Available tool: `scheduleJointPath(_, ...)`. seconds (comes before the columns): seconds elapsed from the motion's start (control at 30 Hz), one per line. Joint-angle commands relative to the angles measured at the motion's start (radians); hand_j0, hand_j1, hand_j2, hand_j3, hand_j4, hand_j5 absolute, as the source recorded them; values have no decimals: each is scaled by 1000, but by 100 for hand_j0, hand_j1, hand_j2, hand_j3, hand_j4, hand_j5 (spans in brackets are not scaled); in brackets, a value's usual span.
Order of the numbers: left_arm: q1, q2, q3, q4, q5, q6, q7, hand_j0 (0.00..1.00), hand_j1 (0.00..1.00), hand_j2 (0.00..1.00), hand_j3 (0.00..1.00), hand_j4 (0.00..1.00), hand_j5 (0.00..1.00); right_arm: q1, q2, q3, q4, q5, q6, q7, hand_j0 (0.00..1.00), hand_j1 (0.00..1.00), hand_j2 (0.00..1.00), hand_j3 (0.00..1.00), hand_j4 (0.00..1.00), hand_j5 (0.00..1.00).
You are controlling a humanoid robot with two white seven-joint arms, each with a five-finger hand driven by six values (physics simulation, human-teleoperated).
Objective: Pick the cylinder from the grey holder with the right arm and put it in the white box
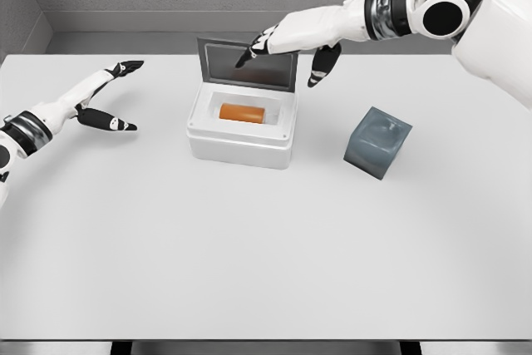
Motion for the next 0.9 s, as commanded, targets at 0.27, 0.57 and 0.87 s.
scheduleJointPath(0.27,-40,-1,-6,13,4,1,-2,100,100,100,100,100,100,20,-272,-54,-253,-23,3,0,100,100,100,100,100,100)
scheduleJointPath(0.57,-91,-38,-23,10,5,1,-22,100,100,100,100,100,100,169,-543,-143,-374,-40,3,0,100,100,100,100,100,100)
scheduleJointPath(0.87,-241,-167,49,237,21,1,-245,100,100,100,100,100,100,170,-544,-145,-380,-60,3,0,100,100,100,100,100,100)
